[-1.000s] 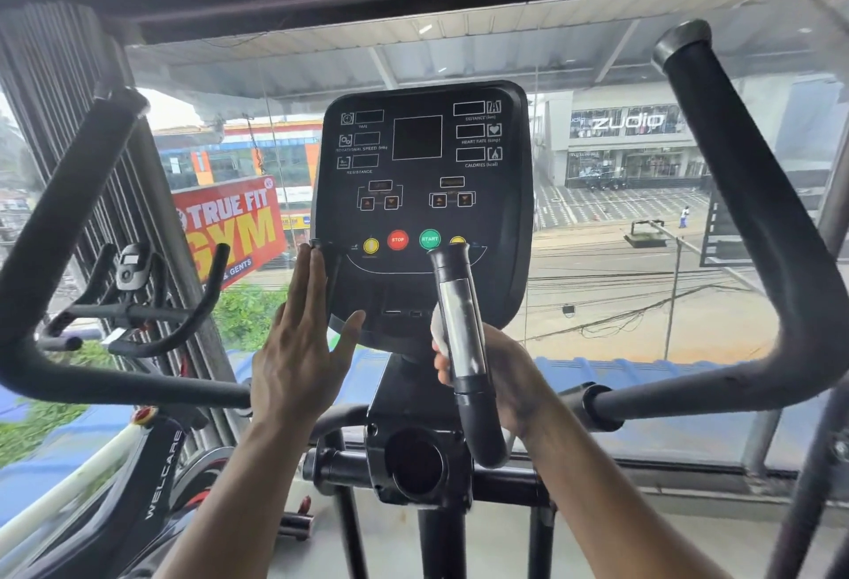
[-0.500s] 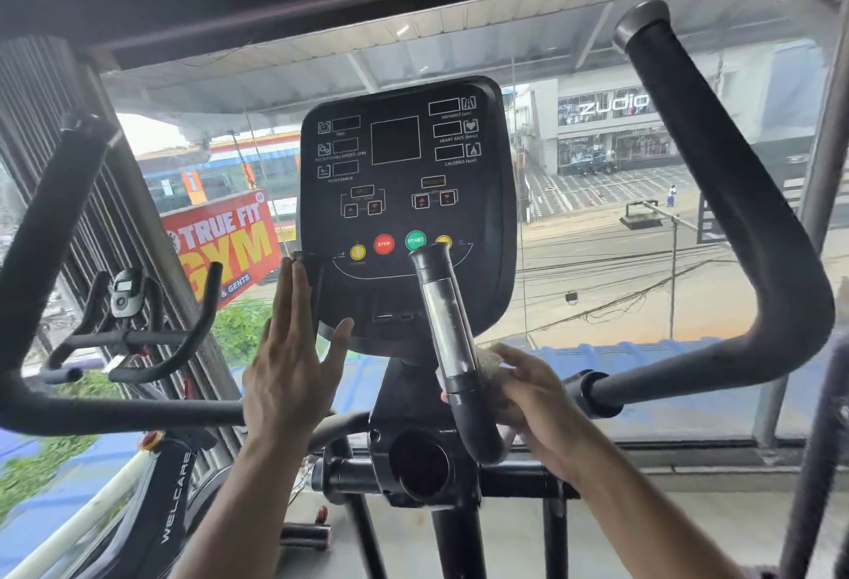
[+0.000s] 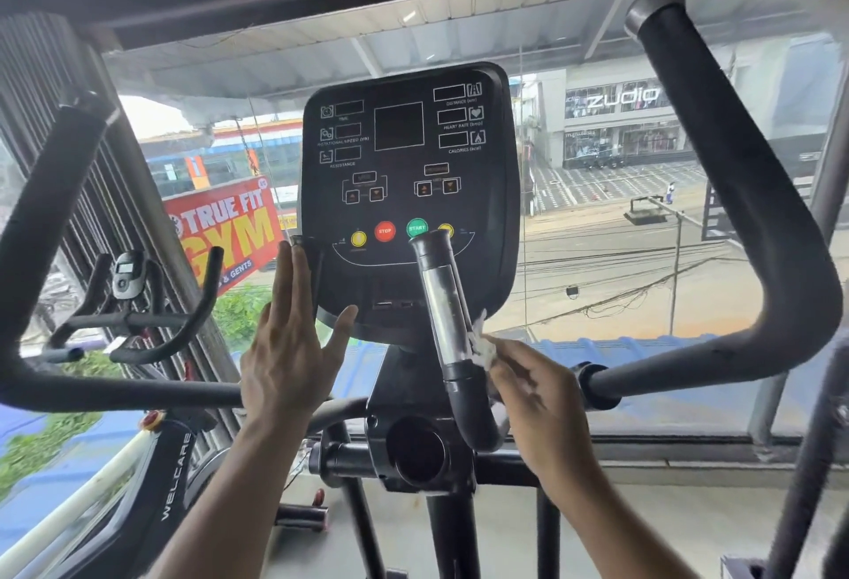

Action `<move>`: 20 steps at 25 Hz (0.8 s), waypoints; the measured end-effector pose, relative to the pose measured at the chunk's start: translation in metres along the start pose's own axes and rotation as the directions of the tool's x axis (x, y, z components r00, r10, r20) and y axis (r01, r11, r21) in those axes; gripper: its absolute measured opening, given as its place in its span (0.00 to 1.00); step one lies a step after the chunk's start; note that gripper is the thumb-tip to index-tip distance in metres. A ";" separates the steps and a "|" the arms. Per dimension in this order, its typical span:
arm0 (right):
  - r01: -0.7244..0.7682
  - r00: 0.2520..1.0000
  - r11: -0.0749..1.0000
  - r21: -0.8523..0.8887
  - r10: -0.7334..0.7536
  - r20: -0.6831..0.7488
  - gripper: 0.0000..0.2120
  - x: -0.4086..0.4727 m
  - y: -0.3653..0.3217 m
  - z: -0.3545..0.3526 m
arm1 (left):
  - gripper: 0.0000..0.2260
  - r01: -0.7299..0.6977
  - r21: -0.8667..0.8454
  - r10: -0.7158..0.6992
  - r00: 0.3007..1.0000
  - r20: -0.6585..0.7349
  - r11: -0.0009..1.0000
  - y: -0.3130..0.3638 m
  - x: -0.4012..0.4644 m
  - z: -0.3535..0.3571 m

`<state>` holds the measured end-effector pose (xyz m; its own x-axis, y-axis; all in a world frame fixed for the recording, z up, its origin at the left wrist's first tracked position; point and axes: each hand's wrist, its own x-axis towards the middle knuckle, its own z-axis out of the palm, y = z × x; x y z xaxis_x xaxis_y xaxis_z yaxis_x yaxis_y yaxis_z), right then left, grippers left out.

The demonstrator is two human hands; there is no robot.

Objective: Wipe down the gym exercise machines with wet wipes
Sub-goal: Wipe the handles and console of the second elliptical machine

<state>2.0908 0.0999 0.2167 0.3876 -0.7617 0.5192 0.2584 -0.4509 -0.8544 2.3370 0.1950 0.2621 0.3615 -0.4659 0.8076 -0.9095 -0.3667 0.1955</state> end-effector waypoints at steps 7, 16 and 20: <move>0.045 0.998 0.996 -0.074 -0.049 -0.041 0.14 0.059 -0.011 0.006 | 0.41 0.010 -0.004 -0.010 1.000 0.017 1.000 0.000 -0.003 -0.002; 0.455 0.876 0.813 -0.363 -0.481 0.021 0.13 0.076 -0.021 0.002 | 0.42 0.031 -0.032 -0.030 1.000 0.008 0.999 -0.001 -0.003 0.001; 0.232 0.972 0.944 -0.233 -0.237 0.008 0.14 0.040 0.010 -0.002 | 0.42 0.030 -0.035 -0.030 1.000 -0.003 0.999 0.001 -0.004 0.001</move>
<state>2.1073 0.0646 0.2289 0.3224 -0.6298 0.7067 0.1273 -0.7110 -0.6916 2.3351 0.1961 0.2580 0.3876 -0.4521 0.8033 -0.9050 -0.3522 0.2385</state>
